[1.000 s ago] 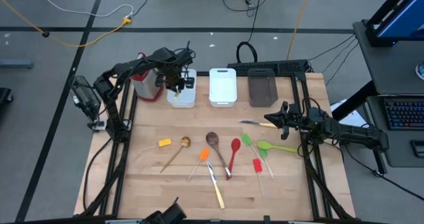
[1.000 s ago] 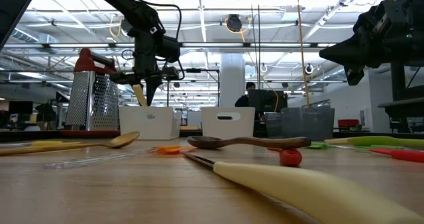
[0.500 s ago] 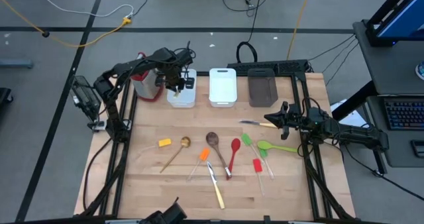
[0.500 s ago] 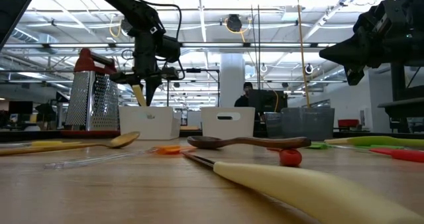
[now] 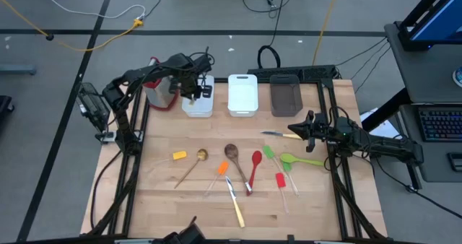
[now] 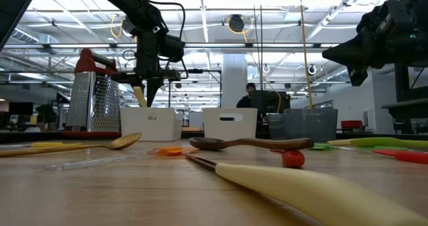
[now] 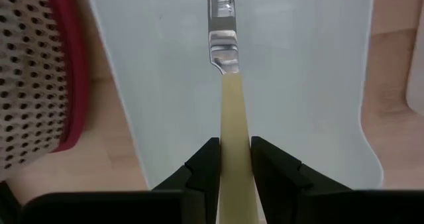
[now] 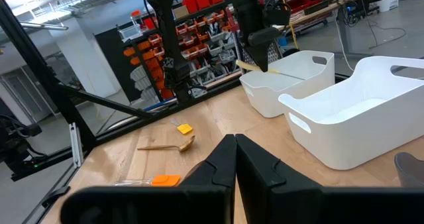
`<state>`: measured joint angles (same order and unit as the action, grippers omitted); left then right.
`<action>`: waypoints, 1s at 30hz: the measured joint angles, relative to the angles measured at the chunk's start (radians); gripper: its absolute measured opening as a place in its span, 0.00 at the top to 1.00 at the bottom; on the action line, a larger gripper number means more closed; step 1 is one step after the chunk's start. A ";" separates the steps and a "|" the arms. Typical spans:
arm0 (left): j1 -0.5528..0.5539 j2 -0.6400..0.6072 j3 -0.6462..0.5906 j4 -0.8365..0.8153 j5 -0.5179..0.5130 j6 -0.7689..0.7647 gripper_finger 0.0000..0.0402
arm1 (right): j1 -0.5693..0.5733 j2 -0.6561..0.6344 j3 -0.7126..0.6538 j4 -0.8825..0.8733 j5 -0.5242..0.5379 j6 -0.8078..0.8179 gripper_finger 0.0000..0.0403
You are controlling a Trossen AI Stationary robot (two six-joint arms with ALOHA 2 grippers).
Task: Pick & Place Kitchen Items
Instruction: Put the left yellow knife into the left white bin, then put the bottom yellow knife into the left white bin
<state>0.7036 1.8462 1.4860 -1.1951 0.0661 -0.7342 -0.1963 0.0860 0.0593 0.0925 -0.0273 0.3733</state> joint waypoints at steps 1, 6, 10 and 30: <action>0.000 0.000 0.000 0.000 0.007 0.008 0.79 | 0.000 0.000 0.000 0.000 0.000 0.000 0.99; -0.003 0.000 0.000 0.001 0.010 0.031 0.77 | 0.000 0.000 0.000 0.000 0.000 0.000 0.99; -0.006 0.000 0.000 0.002 -0.012 0.029 0.68 | 0.000 0.000 0.000 0.000 0.000 0.000 0.99; -0.083 -0.090 0.000 0.028 0.036 0.041 0.42 | 0.000 0.000 0.000 0.000 0.000 0.000 0.99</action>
<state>0.6205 1.7559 1.4860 -1.1672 0.1024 -0.6933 -0.1967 0.0864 0.0593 0.0925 -0.0273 0.3735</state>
